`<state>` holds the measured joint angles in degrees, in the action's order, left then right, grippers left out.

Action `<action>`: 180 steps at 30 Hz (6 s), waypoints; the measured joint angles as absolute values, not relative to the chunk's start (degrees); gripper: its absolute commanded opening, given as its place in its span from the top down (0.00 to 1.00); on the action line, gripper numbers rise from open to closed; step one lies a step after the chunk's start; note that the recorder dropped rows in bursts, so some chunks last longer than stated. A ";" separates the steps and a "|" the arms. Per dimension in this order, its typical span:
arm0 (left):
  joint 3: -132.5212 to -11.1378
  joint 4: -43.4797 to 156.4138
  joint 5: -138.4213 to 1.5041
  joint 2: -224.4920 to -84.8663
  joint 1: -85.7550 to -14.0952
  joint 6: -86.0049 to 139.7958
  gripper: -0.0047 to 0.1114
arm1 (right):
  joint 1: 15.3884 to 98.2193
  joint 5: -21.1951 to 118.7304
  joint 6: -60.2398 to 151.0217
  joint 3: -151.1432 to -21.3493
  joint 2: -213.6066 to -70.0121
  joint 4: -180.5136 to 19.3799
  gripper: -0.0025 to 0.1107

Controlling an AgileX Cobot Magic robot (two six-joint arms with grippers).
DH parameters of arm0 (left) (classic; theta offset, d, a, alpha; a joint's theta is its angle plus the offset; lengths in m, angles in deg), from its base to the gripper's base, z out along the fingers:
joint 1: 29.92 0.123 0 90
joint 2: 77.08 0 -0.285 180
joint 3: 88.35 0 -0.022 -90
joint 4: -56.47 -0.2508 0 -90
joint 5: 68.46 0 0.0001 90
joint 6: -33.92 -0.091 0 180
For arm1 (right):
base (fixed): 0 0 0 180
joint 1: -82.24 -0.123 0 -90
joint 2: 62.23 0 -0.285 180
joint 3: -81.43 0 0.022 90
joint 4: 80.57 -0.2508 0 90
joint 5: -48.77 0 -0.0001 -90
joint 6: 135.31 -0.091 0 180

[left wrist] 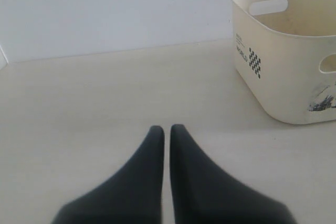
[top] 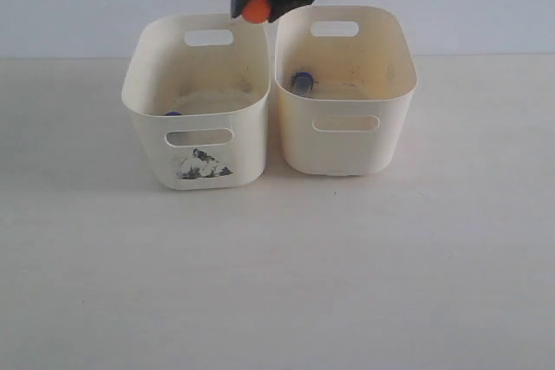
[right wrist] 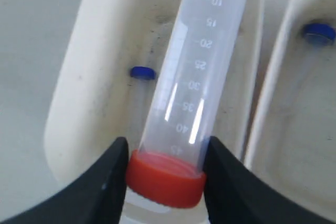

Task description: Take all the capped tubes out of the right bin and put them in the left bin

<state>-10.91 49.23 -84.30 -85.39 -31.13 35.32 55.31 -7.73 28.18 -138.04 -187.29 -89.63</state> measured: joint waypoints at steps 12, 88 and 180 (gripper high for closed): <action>-10.91 49.23 -84.30 -85.39 -31.13 35.32 0.92 | 50.31 -6.30 30.67 -137.78 -196.29 -93.66 0.48; -10.91 49.23 -84.30 -85.39 -31.13 35.32 0.92 | 68.94 4.71 34.24 -137.89 -211.19 -99.38 0.42; -10.91 49.23 -84.30 -85.39 -31.13 35.32 0.92 | 68.91 11.15 29.56 -138.07 -211.62 -105.52 0.49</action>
<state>-10.91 49.23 -84.30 -85.39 -31.13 35.32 68.91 11.15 29.56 -138.07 -211.62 -105.52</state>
